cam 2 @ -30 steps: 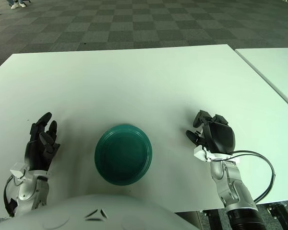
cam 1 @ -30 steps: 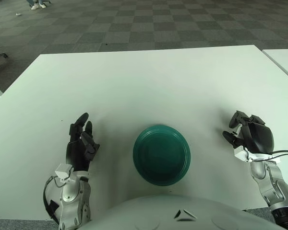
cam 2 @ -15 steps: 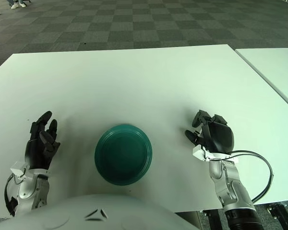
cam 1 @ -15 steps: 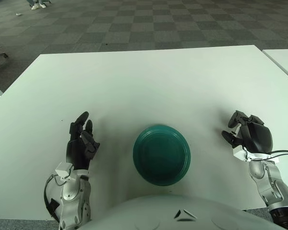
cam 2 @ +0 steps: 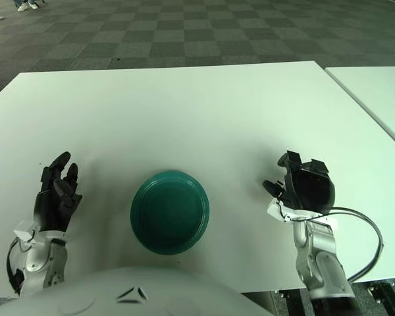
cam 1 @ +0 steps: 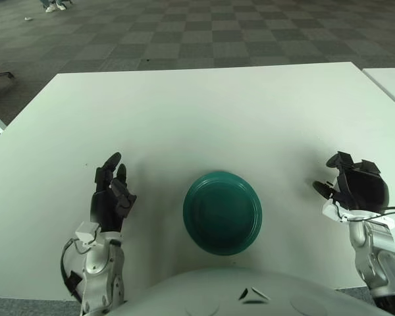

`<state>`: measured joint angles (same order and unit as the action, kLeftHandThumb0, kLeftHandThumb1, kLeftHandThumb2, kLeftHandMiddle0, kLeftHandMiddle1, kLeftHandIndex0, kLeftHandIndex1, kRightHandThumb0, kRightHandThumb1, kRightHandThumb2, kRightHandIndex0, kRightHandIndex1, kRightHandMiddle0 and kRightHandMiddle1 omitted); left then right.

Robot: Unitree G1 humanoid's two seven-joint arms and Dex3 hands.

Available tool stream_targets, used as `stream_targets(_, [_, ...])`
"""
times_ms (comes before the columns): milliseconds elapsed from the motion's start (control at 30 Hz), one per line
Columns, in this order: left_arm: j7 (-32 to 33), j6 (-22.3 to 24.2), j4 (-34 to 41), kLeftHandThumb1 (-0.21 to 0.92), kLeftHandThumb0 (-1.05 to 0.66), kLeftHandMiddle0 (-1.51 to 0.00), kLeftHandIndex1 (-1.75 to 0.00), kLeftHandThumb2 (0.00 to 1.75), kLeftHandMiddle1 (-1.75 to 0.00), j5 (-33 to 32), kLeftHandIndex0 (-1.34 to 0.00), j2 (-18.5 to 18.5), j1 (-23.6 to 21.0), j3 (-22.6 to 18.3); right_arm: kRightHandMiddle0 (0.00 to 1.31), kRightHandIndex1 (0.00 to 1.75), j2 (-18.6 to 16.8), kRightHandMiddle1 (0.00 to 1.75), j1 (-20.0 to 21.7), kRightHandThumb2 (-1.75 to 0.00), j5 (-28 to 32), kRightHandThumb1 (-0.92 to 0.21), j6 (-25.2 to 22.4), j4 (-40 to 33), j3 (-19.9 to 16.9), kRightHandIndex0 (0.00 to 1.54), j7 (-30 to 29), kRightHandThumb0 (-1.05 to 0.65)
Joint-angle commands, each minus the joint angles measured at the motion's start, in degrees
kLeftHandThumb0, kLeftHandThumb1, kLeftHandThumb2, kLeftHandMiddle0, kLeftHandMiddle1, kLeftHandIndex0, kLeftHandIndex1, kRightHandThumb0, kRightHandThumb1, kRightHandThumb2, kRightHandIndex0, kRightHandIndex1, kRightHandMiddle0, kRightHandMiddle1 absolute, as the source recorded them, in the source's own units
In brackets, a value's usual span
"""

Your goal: Put the charger into the plate.

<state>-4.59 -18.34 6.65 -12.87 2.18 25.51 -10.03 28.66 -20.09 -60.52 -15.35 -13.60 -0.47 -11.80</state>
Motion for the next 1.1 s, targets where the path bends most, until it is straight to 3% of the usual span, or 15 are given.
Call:
stream_targets(0, [-0.1, 0.4, -0.1, 0.92, -0.96, -0.26, -0.74, 1.05, 0.00, 0.1, 0.00, -0.3, -0.9, -0.1, 0.00, 0.15, 0.6, 0.49, 0.1, -0.80, -2.9, -0.92, -2.5, -1.2, 0.5, 0.14, 3.0, -1.04])
stream_targets(433, [0.0, 0.6, -0.6, 0.92, -0.96, -0.26, -0.74, 1.05, 0.00, 0.2, 0.00, -0.4, -1.7, -0.3, 0.00, 0.03, 1.0, 0.10, -0.2, -0.87, -11.9, -0.92, -8.2, -6.1, 1.1, 0.05, 12.8, -1.05])
stream_targets(867, [0.3, 0.7, -1.4, 0.92, -0.96, -0.26, -0.74, 1.05, 0.00, 0.6, 0.00, -0.3, -2.7, -0.3, 0.00, 0.01, 0.9, 0.00, -1.2, -0.83, -16.6, -0.92, -8.3, -13.6, -0.5, 0.02, 21.1, -1.05])
stream_targets(1067, [0.3, 0.6, -1.9, 0.92, -0.96, -0.26, -0.74, 1.05, 0.00, 0.7, 0.00, -0.3, -3.1, -0.4, 0.00, 0.02, 1.1, 0.00, -0.9, -0.86, -20.5, -0.92, -8.3, -15.3, -1.0, 0.05, 27.7, -1.05])
